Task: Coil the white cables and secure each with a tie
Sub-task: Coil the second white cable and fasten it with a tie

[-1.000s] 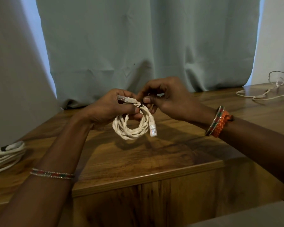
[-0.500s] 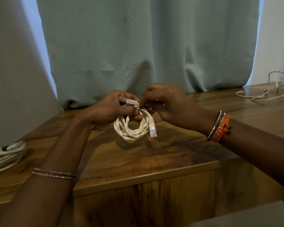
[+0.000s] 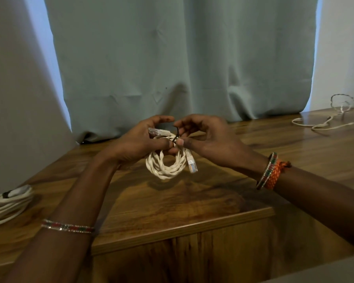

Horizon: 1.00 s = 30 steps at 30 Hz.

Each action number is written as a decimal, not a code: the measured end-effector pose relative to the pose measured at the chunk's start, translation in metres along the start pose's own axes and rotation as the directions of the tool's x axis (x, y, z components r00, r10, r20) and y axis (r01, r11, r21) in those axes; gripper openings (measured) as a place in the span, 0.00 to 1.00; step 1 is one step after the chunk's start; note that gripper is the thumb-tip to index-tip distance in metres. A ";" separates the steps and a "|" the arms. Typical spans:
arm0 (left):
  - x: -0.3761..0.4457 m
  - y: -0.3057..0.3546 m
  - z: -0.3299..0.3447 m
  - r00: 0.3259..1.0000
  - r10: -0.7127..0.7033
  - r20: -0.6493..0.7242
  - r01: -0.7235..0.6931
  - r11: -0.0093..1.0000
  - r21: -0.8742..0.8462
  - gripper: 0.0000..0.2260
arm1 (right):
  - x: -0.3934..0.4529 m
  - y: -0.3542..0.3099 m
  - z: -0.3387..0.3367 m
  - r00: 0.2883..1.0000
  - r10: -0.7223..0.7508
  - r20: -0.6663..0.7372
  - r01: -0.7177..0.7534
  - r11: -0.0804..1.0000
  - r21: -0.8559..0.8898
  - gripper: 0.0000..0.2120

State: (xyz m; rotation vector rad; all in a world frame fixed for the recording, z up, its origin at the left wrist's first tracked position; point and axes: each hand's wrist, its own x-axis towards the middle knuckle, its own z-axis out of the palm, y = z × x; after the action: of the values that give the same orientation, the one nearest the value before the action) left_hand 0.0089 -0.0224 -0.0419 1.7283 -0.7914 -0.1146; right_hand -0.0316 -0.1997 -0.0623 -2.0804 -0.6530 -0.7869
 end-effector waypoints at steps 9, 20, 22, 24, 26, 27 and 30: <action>-0.003 0.000 -0.002 0.999 0.022 0.028 -0.024 0.996 0.086 0.26 | 0.004 -0.001 -0.002 0.999 0.016 -0.050 -0.014 0.999 0.048 0.05; 0.014 -0.018 0.011 0.902 0.421 -0.094 -0.327 0.810 0.487 0.08 | 0.009 0.010 0.018 0.934 0.203 -0.294 -0.105 0.943 0.317 0.11; 0.015 -0.019 0.014 0.862 0.491 -0.126 -0.367 0.777 0.512 0.07 | 0.011 0.004 0.021 0.910 0.212 -0.357 -0.060 0.918 0.392 0.12; 0.015 -0.016 0.017 0.842 0.525 -0.123 -0.407 0.768 0.495 0.07 | 0.011 -0.001 0.021 0.885 0.194 -0.423 -0.008 0.915 0.403 0.13; 0.016 -0.014 0.021 0.838 0.534 -0.110 -0.429 0.771 0.470 0.06 | 0.008 -0.003 0.019 0.863 0.179 -0.473 0.035 0.912 0.410 0.13; 0.015 -0.013 0.024 0.835 0.541 -0.102 -0.438 0.765 0.472 0.06 | 0.006 -0.004 0.018 0.856 0.185 -0.482 0.048 0.902 0.430 0.13; 0.012 -0.014 0.031 0.794 0.600 -0.092 -0.461 0.694 0.552 0.06 | 0.005 -0.004 0.013 0.859 0.255 -0.444 0.017 0.853 0.522 0.12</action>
State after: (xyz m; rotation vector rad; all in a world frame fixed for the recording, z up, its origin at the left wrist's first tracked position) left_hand 0.0100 -0.0534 -0.0602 1.8568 -1.1640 0.7894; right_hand -0.0271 -0.1861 -0.0632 -1.3362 -0.3728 -0.9146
